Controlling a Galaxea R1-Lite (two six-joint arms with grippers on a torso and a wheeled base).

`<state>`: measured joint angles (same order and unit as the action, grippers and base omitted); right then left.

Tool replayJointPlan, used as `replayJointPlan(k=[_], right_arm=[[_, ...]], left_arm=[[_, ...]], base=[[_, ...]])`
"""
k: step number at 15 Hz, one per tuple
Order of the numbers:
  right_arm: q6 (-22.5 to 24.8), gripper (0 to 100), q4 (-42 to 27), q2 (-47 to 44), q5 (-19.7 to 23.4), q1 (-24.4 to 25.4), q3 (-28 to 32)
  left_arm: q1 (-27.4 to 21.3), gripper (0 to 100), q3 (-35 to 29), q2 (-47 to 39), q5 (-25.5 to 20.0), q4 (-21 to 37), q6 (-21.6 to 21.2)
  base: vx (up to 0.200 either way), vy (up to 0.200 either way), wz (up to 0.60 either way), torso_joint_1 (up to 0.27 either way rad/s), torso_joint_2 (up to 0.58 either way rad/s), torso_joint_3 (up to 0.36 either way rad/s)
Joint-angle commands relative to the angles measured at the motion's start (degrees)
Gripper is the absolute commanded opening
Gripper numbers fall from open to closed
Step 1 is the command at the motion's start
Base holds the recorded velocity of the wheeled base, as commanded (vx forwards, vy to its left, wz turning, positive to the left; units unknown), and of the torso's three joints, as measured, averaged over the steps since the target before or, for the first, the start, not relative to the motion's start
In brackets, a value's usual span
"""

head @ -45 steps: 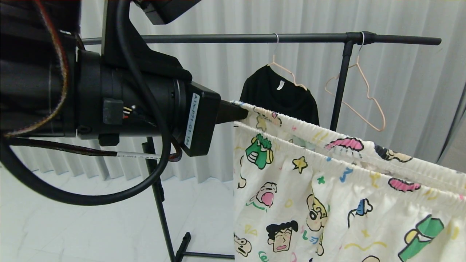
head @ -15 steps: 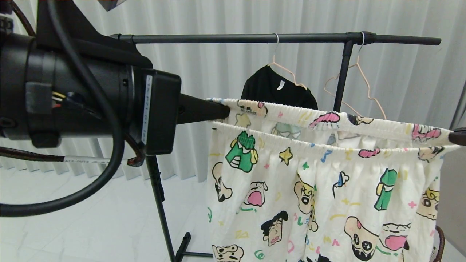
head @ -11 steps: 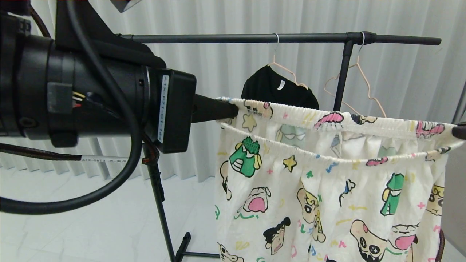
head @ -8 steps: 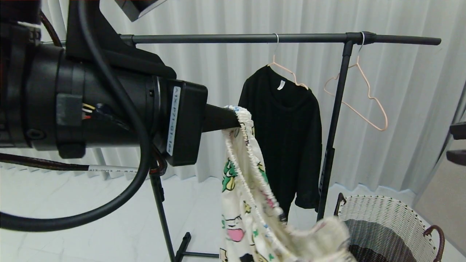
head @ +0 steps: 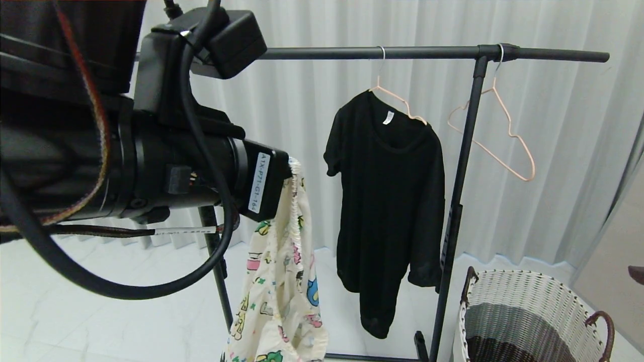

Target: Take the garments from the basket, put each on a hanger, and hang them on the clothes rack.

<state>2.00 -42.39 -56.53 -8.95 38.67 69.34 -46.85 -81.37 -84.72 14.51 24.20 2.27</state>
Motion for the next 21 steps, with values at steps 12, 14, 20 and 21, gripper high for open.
replayJointPlan(k=[12, 14, 20, 21], right_arm=[[4.5, 100, 7.7, 5.8, -18.6, -23.4, -21.8], [4.9, 100, 8.8, 5.7, -18.6, -24.3, -21.7], [4.0, 100, 10.3, 5.6, -13.4, -25.0, -20.5], [3.7, 100, 10.4, 5.4, -12.4, -25.2, -20.4]], left_arm=[[15.8, 0, 18.2, 11.3, 3.1, 0.1, -5.5], [15.8, 0, 18.3, 11.2, 3.2, 0.1, -5.4], [15.1, 0, 21.0, 11.7, 3.6, -0.4, -5.6], [15.1, 0, 21.1, 11.8, 3.6, -0.4, -5.4]], base=[[0.0, 0.0, 0.0, 0.0, 0.0, 0.0], [0.0, 0.0, 0.0, 0.0, 0.0, 0.0], [0.0, 0.0, 0.0, 0.063, -0.18, -0.118], [0.0, 0.0, 0.0, 0.144, -0.42, -0.271]])
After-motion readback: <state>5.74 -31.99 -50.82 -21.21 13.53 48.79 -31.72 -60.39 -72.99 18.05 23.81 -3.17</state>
